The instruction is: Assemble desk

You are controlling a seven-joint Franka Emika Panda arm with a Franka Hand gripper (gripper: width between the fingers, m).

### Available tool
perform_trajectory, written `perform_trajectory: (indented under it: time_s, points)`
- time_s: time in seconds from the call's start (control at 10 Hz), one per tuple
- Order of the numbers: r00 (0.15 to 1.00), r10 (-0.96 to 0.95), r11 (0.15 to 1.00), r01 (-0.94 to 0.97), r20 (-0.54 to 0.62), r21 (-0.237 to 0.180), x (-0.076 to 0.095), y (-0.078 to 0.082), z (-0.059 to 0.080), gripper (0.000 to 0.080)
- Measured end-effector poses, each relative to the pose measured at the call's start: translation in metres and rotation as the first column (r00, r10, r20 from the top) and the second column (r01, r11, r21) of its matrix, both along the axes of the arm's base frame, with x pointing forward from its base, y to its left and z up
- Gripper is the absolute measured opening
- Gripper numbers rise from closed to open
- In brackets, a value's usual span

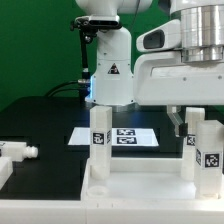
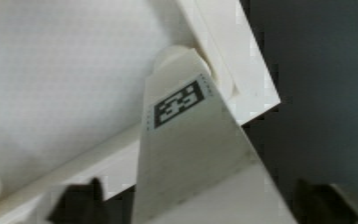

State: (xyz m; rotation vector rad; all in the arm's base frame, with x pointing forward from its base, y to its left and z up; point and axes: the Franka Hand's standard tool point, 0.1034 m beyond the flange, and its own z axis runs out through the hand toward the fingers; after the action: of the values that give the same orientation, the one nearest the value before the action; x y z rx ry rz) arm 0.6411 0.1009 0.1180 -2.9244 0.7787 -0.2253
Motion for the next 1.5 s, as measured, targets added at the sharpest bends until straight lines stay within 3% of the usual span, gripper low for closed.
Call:
perform_trajectory:
  time_s: [0.1,0.2,0.4,0.6,0.8,0.9,1.0,1.1,1.2,1.4,1.5]
  points:
    - [0.997,-0.077,0.997,0.077,-0.006,0.014,-0.0001,0.0002,-0.0001,0.0398]
    - [0.987,-0.163,0.986,0.163,-0.014,0.028,-0.0001,0.0000,-0.0002,0.0287]
    - [0.945,-0.327,0.943,0.328,-0.035,0.051,-0.0008,-0.0015,-0.0005,0.0287]
    - [0.752,-0.652,0.748,0.659,-0.096,0.082,-0.0046,-0.0024,-0.0008,0.0287]
    - [0.504,-0.845,0.489,0.864,-0.181,0.121,-0.0070,-0.0009,-0.0032,0.0287]
    - [0.428,-0.880,0.412,0.904,-0.204,0.118,-0.0071,-0.0010,-0.0029,0.0287]
    - [0.414,-0.886,0.398,0.910,-0.207,0.117,-0.0074,-0.0008,-0.0035,0.0287]
    - [0.430,-0.880,0.414,0.903,-0.202,0.117,-0.0074,-0.0010,-0.0036,0.0365]
    - [0.487,-0.853,0.473,0.873,-0.190,0.114,-0.0077,-0.0005,-0.0035,0.0365]
    - [0.720,-0.681,0.714,0.693,-0.136,0.095,-0.0039,0.0040,0.0009,0.0622]
    - [0.827,-0.553,0.822,0.561,-0.101,0.094,-0.0020,0.0038,0.0010,0.0622]
